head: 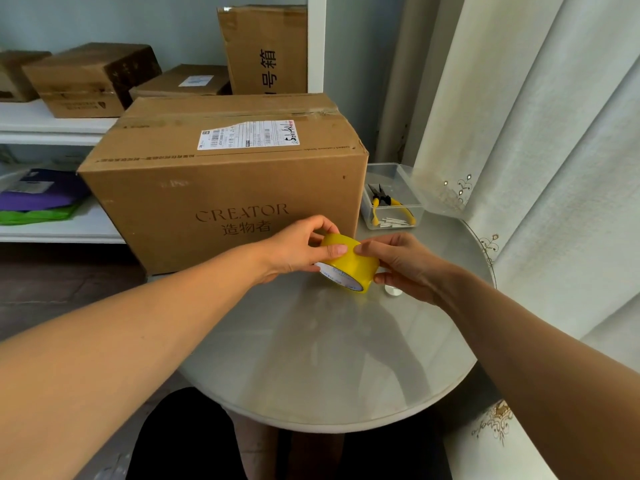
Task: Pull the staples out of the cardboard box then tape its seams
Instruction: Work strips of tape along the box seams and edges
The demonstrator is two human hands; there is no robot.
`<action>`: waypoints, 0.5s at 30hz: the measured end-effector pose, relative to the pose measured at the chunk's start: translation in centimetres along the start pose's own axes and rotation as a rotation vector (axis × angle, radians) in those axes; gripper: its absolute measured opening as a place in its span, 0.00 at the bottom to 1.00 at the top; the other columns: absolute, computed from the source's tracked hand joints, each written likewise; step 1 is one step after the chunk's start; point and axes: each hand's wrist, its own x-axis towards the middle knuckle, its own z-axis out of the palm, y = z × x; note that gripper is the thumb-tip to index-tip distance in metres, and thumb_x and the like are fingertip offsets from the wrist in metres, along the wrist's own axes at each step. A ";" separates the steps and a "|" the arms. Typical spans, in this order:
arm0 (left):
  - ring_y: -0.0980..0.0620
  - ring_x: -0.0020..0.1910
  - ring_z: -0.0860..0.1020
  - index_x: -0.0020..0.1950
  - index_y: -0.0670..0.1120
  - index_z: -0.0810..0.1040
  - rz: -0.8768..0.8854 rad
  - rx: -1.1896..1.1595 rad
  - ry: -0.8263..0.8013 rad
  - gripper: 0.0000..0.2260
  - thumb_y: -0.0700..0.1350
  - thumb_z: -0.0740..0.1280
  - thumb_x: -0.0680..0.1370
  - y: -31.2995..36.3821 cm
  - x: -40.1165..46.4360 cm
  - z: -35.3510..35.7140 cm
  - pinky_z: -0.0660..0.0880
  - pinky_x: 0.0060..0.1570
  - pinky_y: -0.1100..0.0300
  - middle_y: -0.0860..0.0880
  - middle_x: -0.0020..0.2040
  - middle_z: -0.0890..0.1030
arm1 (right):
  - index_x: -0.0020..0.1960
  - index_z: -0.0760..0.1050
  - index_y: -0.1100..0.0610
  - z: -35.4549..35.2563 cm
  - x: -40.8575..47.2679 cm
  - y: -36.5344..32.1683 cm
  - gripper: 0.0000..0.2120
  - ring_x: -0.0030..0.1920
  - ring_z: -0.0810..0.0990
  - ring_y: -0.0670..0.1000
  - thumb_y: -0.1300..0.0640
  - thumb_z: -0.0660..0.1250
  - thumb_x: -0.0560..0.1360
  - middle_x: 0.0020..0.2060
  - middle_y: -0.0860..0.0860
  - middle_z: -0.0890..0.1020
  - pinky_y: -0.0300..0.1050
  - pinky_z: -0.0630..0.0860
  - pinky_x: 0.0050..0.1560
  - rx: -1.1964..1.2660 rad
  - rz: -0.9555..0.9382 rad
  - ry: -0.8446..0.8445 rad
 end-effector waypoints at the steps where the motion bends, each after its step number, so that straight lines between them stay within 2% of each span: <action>1: 0.55 0.50 0.75 0.57 0.47 0.71 -0.001 0.007 -0.009 0.11 0.45 0.67 0.77 0.0 -0.1 -0.1 0.79 0.43 0.66 0.45 0.55 0.73 | 0.45 0.80 0.57 0.0 0.0 0.0 0.03 0.39 0.75 0.46 0.58 0.69 0.75 0.41 0.51 0.79 0.37 0.72 0.31 -0.019 -0.001 0.003; 6: 0.53 0.51 0.75 0.53 0.48 0.74 0.049 0.179 -0.089 0.10 0.46 0.71 0.75 0.8 -0.2 -1.1 0.74 0.48 0.62 0.48 0.52 0.76 | 0.44 0.80 0.55 0.7 -0.1 -0.8 0.03 0.29 0.77 0.40 0.55 0.71 0.73 0.32 0.46 0.80 0.34 0.71 0.27 -0.108 -0.060 -0.001; 10: 0.56 0.39 0.70 0.49 0.44 0.76 0.038 0.321 -0.127 0.12 0.49 0.73 0.73 1.6 -0.1 -0.7 0.66 0.36 0.64 0.50 0.41 0.73 | 0.40 0.76 0.55 1.5 0.4 -0.9 0.08 0.31 0.74 0.44 0.53 0.73 0.72 0.31 0.49 0.78 0.37 0.69 0.32 -0.176 -0.127 0.040; 14: 0.55 0.41 0.71 0.51 0.44 0.78 -0.006 0.255 -0.176 0.12 0.50 0.71 0.74 0.9 -0.3 -1.5 0.69 0.41 0.61 0.50 0.41 0.74 | 0.45 0.79 0.56 1.0 0.3 -0.8 0.01 0.39 0.77 0.47 0.59 0.69 0.74 0.39 0.53 0.81 0.39 0.75 0.38 -0.108 -0.130 -0.098; 15: 0.54 0.42 0.72 0.51 0.45 0.77 -0.014 0.233 -0.199 0.10 0.49 0.70 0.74 0.7 -0.4 -1.7 0.70 0.43 0.60 0.50 0.42 0.74 | 0.47 0.79 0.56 0.7 0.3 -0.7 0.02 0.40 0.78 0.48 0.61 0.68 0.74 0.41 0.53 0.81 0.38 0.76 0.39 -0.108 -0.128 -0.124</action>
